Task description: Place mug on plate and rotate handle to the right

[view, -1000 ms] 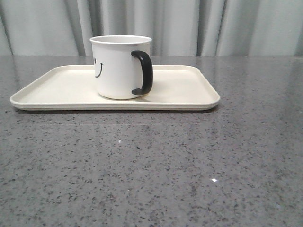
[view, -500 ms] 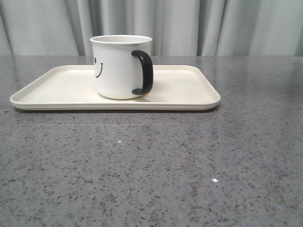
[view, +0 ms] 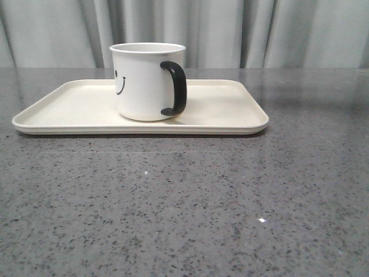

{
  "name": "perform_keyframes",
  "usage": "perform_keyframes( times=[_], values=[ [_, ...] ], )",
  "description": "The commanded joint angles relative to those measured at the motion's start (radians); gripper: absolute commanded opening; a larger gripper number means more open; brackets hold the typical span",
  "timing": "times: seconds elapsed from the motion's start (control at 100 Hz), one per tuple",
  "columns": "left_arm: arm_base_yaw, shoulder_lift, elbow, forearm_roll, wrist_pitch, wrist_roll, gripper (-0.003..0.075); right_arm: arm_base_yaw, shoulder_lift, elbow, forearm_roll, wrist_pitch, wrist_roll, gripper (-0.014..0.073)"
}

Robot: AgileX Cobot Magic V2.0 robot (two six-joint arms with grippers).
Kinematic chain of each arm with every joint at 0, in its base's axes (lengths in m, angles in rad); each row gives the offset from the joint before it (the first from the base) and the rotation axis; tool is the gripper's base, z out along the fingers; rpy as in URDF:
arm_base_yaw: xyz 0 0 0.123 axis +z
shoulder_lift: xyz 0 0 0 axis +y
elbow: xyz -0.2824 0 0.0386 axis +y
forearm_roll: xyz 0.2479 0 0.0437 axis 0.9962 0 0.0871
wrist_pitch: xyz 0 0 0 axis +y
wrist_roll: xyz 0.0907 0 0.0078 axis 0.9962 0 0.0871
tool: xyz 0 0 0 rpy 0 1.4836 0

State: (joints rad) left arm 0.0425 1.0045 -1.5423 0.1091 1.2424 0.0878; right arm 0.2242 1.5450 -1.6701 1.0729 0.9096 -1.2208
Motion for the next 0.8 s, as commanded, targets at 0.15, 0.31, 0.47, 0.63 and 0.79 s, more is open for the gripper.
perform_keyframes(
  times=[0.15,0.31,0.47,0.63,0.79],
  values=[
    [0.001,-0.01,0.036,-0.002,-0.062,-0.01,-0.002,0.048,0.006,-0.039,-0.009,-0.078,0.068,0.0487],
    [0.001,-0.01,0.045,-0.002,-0.064,-0.01,-0.002,0.049,0.051,-0.039,-0.068,-0.066,0.106,0.0487],
    [0.001,-0.01,0.045,-0.002,-0.066,-0.01,-0.002,0.058,0.105,-0.039,-0.087,-0.043,0.14,0.0487],
    [0.001,-0.01,0.045,-0.002,-0.065,-0.01,-0.002,0.096,0.156,-0.039,-0.164,-0.018,0.171,0.0487],
    [0.001,-0.01,0.045,-0.002,-0.065,-0.01,-0.002,0.123,0.188,-0.039,-0.205,0.0,0.217,0.0487]
  ],
)
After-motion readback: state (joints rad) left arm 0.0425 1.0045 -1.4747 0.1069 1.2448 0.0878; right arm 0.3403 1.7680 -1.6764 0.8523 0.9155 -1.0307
